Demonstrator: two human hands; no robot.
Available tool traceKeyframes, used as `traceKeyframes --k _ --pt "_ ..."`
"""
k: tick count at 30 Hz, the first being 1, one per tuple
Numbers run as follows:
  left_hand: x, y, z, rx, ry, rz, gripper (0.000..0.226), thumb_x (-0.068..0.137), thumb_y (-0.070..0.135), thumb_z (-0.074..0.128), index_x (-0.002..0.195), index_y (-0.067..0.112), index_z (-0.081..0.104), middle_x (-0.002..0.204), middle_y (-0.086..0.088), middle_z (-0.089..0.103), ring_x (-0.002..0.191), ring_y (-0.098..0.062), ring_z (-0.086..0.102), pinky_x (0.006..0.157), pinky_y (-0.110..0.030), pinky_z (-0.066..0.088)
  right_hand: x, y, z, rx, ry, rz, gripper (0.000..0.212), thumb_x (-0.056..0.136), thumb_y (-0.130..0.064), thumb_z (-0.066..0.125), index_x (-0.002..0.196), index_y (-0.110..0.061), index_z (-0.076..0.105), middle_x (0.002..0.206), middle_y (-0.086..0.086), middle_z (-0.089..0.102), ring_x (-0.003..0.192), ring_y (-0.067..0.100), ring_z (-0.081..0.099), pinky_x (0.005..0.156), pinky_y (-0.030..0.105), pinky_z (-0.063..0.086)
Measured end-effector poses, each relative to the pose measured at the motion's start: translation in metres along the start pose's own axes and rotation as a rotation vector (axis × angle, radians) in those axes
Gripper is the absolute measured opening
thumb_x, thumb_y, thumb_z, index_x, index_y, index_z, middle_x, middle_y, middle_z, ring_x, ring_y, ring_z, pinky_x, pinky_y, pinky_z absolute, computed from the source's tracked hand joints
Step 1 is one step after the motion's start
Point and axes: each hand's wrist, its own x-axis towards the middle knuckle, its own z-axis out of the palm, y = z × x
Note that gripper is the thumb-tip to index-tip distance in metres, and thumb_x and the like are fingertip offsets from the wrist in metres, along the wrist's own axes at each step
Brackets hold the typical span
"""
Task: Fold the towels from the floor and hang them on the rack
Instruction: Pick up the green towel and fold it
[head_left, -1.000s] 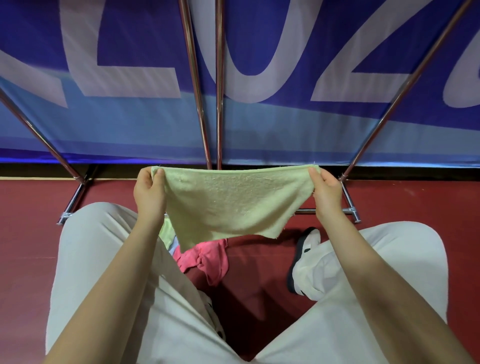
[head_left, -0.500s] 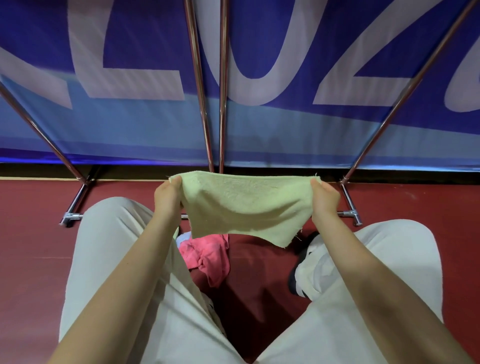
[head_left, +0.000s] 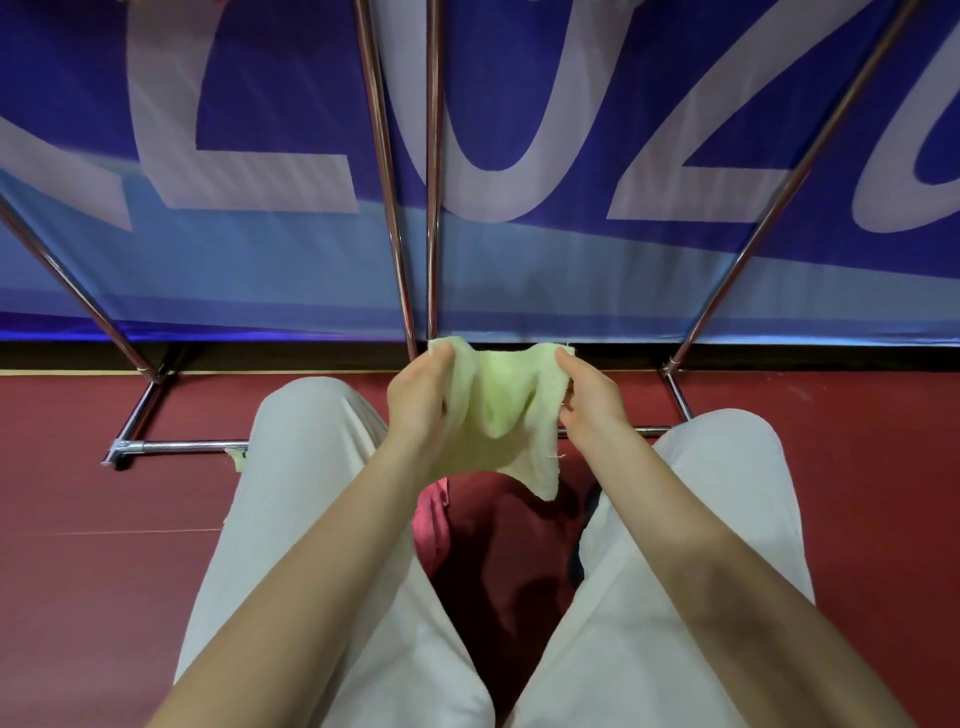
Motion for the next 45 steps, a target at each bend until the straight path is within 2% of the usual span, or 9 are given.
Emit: traceKeyframes --k 4,8,11,18,24,30,33,37,45 --pt "-0.011 -0.008 0.014 0.055 -0.072 0.084 0.015 0.091 0.028 0.062 0.087 0.03 0.076 0.095 0.006 0.073 0.085 -0.012 0.06 0.077 -0.027 0.047 -0.017 0.005 0.013 -0.026 -0.042 -0.073 0.018 0.089 -0.019 0.064 0.105 -0.011 0.07 0.089 0.007 0.064 0.083 0.022 0.056 0.074 0.03 0.048" --pt "-0.023 -0.009 0.029 0.067 -0.147 0.176 0.025 0.097 0.021 0.052 0.098 0.035 0.072 0.124 0.01 0.066 0.111 -0.017 0.063 0.096 -0.037 0.047 -0.03 0.007 0.023 -0.036 -0.121 -0.197 0.016 0.092 -0.017 0.061 0.102 -0.01 0.071 0.098 0.013 0.072 0.089 0.024 0.067 0.084 0.036 0.053" --pt "-0.026 -0.008 0.036 0.038 -0.159 0.181 0.027 0.1 0.018 0.047 0.104 0.036 0.068 0.121 0.001 0.068 0.099 -0.015 0.066 0.082 -0.03 0.052 -0.033 0.008 0.026 -0.161 -0.109 -0.351 0.015 0.092 -0.02 0.061 0.084 -0.015 0.072 0.084 0.01 0.068 0.08 0.021 0.062 0.077 0.036 0.05" --pt "-0.019 -0.015 0.039 0.039 -0.202 0.186 0.031 0.101 0.022 0.042 0.118 0.02 0.067 0.114 0.0 0.071 0.108 -0.018 0.066 0.096 -0.04 0.051 -0.032 0.007 0.026 -0.306 -0.103 -0.557 0.02 0.095 -0.018 0.056 0.082 -0.012 0.071 0.073 -0.001 0.066 0.07 0.008 0.058 0.068 0.025 0.048" --pt "-0.012 -0.015 0.033 -0.009 -0.191 0.087 0.024 0.097 0.016 0.047 0.091 0.011 0.07 0.076 -0.001 0.065 0.069 -0.012 0.06 0.057 -0.021 0.045 -0.026 0.013 0.024 -0.597 -0.246 -0.675 0.022 0.096 -0.013 0.052 0.105 -0.019 0.071 0.091 -0.007 0.064 0.079 0.003 0.061 0.077 0.022 0.053" --pt "-0.01 -0.022 0.037 0.006 -0.171 0.05 0.027 0.095 0.014 0.047 0.077 0.014 0.066 0.072 -0.002 0.062 0.07 -0.015 0.055 0.065 -0.029 0.044 -0.012 0.004 0.015 -0.766 -0.141 -0.8 0.018 0.084 -0.013 0.066 0.099 -0.021 0.067 0.079 -0.004 0.057 0.07 0.011 0.051 0.071 0.024 0.047" --pt "-0.009 -0.02 0.035 0.0 -0.156 0.054 0.029 0.094 0.014 0.047 0.075 0.016 0.068 0.084 -0.009 0.067 0.082 -0.021 0.06 0.08 -0.04 0.049 -0.005 0.002 0.012 -0.805 -0.153 -0.823 0.032 0.081 -0.021 0.072 0.112 -0.026 0.065 0.091 -0.008 0.052 0.084 0.012 0.052 0.076 0.02 0.044" --pt "-0.01 -0.017 0.034 -0.009 -0.145 0.032 0.027 0.095 0.01 0.046 0.088 0.011 0.072 0.093 -0.013 0.071 0.088 -0.024 0.064 0.09 -0.044 0.051 -0.006 0.004 0.011 -0.804 -0.181 -0.877 0.018 0.082 -0.018 0.071 0.1 -0.021 0.073 0.098 -0.006 0.058 0.099 0.016 0.055 0.084 0.027 0.046" --pt "-0.006 -0.016 0.033 -0.065 -0.138 -0.043 0.025 0.098 0.01 0.045 0.089 0.009 0.068 0.083 -0.006 0.069 0.08 -0.018 0.064 0.077 -0.033 0.052 -0.008 0.006 0.013 -0.79 -0.089 -1.066 0.007 0.082 -0.01 0.069 0.087 -0.013 0.074 0.092 -0.011 0.061 0.099 0.005 0.054 0.091 0.018 0.042"
